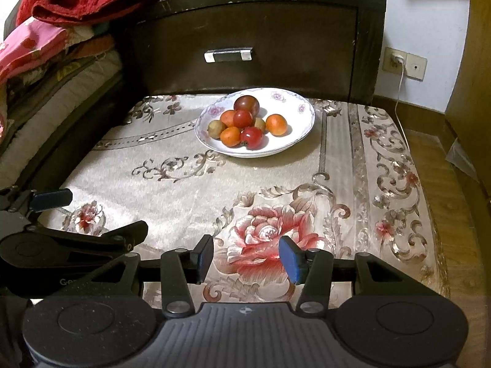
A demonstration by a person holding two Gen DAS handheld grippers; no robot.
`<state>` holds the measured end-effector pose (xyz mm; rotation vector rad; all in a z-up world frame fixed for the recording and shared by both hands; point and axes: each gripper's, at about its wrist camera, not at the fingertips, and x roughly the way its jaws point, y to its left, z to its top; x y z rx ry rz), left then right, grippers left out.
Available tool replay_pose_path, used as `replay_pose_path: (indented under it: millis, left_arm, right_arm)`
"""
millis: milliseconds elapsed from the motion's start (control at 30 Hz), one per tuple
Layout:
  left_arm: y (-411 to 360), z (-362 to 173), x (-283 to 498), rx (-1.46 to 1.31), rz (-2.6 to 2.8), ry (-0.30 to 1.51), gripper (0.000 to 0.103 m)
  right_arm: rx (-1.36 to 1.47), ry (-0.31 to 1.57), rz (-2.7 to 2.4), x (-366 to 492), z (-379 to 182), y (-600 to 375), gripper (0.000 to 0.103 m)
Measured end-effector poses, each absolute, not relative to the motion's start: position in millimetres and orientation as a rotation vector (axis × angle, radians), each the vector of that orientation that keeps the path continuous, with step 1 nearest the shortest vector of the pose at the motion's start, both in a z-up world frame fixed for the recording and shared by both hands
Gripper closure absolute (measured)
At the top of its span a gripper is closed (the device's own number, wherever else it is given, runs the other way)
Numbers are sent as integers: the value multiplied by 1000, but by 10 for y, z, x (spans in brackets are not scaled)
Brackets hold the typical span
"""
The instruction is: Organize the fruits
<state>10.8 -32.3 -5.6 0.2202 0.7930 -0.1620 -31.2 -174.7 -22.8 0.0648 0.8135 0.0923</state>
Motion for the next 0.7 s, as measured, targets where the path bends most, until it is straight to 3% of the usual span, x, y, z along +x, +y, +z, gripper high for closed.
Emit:
replay_pose_path:
  millis: [700]
  left_arm:
    - [-306,-83,71,231,-161,809,0]
  right_arm:
    - [48,825,89,-366,-266,-1711,58]
